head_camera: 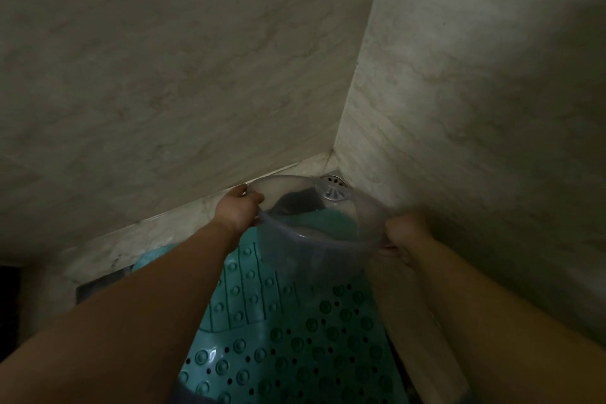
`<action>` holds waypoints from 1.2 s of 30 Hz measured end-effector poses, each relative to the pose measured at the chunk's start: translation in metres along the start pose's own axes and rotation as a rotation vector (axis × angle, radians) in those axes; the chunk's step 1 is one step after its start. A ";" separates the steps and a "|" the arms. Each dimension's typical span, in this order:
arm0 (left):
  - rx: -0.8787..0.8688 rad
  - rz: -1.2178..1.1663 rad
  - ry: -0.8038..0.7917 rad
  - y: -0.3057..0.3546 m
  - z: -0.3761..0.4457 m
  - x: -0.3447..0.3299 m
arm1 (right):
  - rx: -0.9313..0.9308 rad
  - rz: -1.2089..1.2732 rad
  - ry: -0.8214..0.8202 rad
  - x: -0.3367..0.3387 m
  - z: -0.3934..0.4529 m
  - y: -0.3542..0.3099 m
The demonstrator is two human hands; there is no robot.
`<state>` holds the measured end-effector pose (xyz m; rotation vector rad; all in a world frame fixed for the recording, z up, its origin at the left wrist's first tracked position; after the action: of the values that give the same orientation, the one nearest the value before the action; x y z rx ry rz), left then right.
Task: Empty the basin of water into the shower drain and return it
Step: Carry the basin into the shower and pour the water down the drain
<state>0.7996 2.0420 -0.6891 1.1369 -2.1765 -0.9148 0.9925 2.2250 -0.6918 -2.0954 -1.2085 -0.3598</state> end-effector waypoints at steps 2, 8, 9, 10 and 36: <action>-0.010 0.002 0.002 0.000 0.001 -0.001 | 0.000 -0.018 -0.007 0.001 0.000 -0.002; -0.016 -0.007 0.008 0.000 0.000 -0.003 | -0.032 0.069 -0.058 0.001 0.000 -0.004; -0.014 -0.004 0.008 0.000 0.000 -0.002 | -0.030 0.083 -0.064 0.000 -0.001 -0.003; -0.014 0.002 0.010 0.000 0.000 -0.003 | -0.027 0.093 -0.066 -0.001 -0.001 -0.003; 0.003 0.068 0.027 -0.003 0.013 -0.003 | 0.002 0.141 -0.053 0.002 -0.001 -0.003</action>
<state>0.7937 2.0476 -0.6996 1.0639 -2.1812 -0.8622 0.9911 2.2271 -0.6885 -2.1862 -1.0828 -0.2398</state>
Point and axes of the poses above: each hand's wrist, its own z-axis towards the middle knuckle, its own x-axis out of the back of the hand, y = z × x, the point moved 1 cm from there along z, towards the middle knuckle, and after that the axes turned 1 degree about x, right-handed, at the moved point
